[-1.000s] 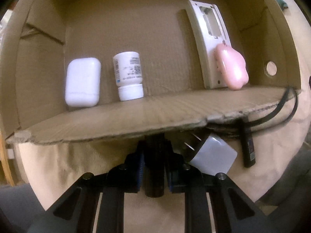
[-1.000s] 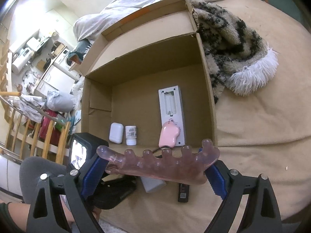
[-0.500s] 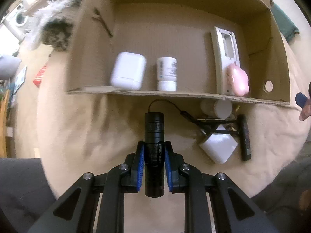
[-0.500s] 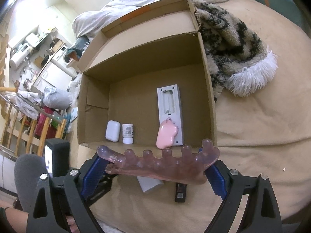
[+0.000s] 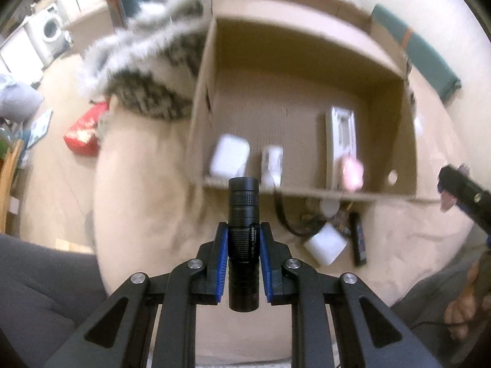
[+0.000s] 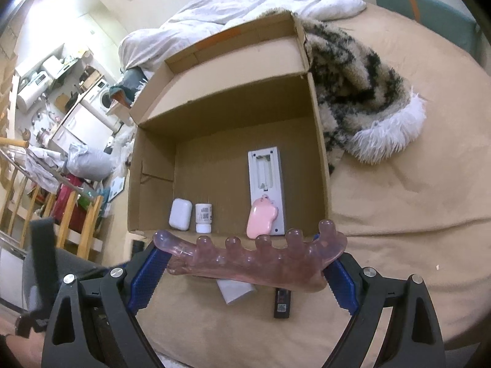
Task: Organize rigid objects
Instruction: 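Carry the comb and flashlight into the box with both tools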
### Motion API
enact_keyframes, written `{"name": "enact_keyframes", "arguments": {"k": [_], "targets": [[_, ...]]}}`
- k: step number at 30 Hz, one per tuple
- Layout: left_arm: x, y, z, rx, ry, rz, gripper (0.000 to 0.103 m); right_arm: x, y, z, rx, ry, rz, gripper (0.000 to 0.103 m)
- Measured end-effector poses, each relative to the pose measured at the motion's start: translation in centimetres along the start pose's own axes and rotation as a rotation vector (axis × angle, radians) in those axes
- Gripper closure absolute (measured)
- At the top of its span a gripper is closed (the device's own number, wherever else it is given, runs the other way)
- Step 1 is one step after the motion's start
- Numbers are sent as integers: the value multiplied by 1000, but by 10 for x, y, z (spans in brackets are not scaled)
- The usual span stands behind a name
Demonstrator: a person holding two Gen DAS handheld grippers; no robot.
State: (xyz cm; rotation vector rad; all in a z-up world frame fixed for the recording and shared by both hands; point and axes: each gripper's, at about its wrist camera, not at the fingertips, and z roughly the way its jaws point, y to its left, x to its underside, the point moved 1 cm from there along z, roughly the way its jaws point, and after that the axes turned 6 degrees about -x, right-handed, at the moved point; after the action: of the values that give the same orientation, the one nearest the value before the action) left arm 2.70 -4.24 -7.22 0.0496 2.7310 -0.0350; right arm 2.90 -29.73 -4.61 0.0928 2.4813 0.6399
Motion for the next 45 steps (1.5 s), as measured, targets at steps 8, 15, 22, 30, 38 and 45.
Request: {"name": "enact_keyframes", "arguments": {"k": [8, 15, 22, 30, 38, 45], "targets": [[-65, 4, -60, 27, -186, -19, 86, -20, 2, -7, -15, -24, 0, 5], [-124, 3, -80, 33, -309, -60, 86, -52, 6, -4, -36, -51, 1, 5], [-156, -6, -55, -1, -313, -51, 86, -89, 13, 10, -35, -71, -28, 5], [-146, -10, 26, -41, -177, -68, 86, -81, -14, 56, -49, -1, 45, 5], [-116, -18, 72, -69, -107, 7, 86, -69, -16, 91, 20, 99, 13, 5], [-112, -19, 88, -77, -86, 17, 86, -68, -5, 104, 65, 128, -48, 5]]}}
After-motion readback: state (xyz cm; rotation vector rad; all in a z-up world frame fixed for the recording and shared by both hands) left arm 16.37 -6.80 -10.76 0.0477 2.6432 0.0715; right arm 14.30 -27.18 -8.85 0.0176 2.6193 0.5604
